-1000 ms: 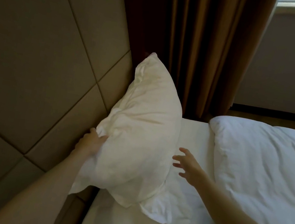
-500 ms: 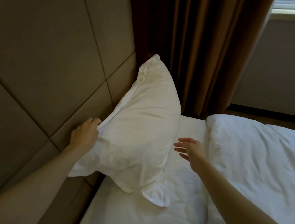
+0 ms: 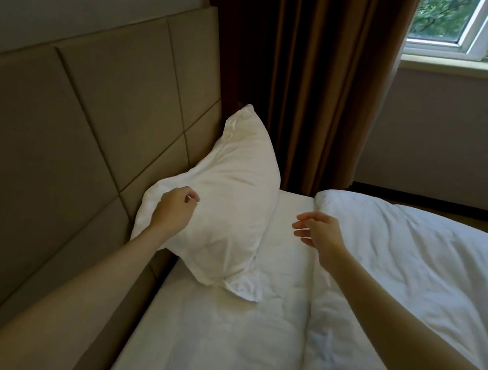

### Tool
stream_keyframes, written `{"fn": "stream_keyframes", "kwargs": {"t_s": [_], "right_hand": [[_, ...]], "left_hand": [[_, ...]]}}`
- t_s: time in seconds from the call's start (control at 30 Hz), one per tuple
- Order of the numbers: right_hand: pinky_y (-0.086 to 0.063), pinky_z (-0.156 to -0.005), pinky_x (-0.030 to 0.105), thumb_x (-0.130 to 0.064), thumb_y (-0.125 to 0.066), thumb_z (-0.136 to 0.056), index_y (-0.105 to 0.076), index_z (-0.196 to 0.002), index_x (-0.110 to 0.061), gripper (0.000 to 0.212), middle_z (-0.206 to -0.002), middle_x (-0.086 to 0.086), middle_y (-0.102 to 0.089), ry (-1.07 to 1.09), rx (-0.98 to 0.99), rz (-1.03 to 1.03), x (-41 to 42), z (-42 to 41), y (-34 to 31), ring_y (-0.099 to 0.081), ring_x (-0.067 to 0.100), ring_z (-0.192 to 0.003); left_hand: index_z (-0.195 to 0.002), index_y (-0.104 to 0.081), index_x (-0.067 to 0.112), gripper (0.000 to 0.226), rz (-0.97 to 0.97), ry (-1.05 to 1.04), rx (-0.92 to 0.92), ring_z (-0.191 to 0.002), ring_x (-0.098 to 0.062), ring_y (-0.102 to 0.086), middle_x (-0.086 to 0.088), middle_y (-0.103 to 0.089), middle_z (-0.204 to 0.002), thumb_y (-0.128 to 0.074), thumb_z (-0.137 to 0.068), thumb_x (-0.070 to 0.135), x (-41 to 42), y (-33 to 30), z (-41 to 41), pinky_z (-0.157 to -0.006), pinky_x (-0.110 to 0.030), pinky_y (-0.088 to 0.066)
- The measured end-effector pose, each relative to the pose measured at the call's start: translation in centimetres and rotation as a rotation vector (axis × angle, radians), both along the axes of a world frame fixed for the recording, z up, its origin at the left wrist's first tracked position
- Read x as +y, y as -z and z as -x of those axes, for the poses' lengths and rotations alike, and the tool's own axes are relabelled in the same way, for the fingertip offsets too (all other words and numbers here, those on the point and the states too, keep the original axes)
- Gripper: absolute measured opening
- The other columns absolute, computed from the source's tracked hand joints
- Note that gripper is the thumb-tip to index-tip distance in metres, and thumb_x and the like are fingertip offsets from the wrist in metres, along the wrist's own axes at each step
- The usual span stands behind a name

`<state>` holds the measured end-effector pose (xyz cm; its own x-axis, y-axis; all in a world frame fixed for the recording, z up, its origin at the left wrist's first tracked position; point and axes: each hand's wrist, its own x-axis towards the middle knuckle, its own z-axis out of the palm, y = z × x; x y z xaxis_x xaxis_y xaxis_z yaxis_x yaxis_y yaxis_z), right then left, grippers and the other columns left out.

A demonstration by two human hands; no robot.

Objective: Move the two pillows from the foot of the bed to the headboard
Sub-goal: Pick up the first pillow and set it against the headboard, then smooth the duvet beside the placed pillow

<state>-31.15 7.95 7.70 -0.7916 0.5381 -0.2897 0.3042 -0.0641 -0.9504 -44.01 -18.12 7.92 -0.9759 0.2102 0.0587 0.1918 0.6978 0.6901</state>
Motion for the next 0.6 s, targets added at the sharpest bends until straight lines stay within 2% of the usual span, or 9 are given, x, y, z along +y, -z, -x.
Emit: {"fn": "stream_keyframes", "kwargs": {"t_s": [0.13,0.3,0.43,0.6], "right_hand": [[-0.049,-0.069,0.028,0.005,-0.041,-0.091,-0.064,-0.091,-0.004,0.024,-0.080,0.010,-0.068,0.019,0.033,-0.014,-0.5,-5.5,-1.5,-0.062,0.019,-0.069],[-0.049,-0.076,0.034,0.004,-0.045,-0.089,-0.065,-0.084,-0.009,0.024,-0.083,0.011,-0.068,0.052,0.077,0.051,-0.8,-11.9,-2.7,-0.063,0.023,-0.075],[-0.049,-0.070,0.029,0.005,-0.044,-0.088,-0.065,-0.085,-0.009,0.025,-0.082,0.010,-0.069,0.076,0.099,0.053,-1.1,-16.9,-3.1,-0.064,0.023,-0.074],[-0.051,-0.069,0.028,0.005,-0.045,-0.087,-0.066,-0.085,-0.008,0.025,-0.079,0.009,-0.069,0.130,0.132,0.089,-1.1,-23.4,-2.7,-0.065,0.022,-0.071]], "left_hand": [[-0.090,-0.069,0.013,0.027,-0.155,0.020,-0.086,-0.071,-0.013,-0.056,-0.004,-0.064,-0.083,-0.041,-0.092,0.011,1.3,-1.6,-5.1,-0.067,-0.030,-0.047],[-0.085,-0.068,0.014,0.028,-0.244,0.050,-0.124,-0.066,-0.013,-0.055,-0.001,-0.062,-0.074,-0.041,-0.093,0.010,2.5,-1.7,-12.3,-0.058,-0.024,-0.045],[-0.081,-0.066,0.016,0.028,-0.331,0.061,-0.175,-0.063,-0.013,-0.053,0.001,-0.059,-0.070,-0.042,-0.093,0.009,2.9,-0.9,-17.8,-0.058,-0.021,-0.043],[-0.080,-0.066,0.017,0.029,-0.409,0.102,-0.232,-0.061,-0.015,-0.052,0.000,-0.056,-0.064,-0.041,-0.091,0.007,3.7,0.1,-23.5,-0.063,-0.026,-0.044]]}}
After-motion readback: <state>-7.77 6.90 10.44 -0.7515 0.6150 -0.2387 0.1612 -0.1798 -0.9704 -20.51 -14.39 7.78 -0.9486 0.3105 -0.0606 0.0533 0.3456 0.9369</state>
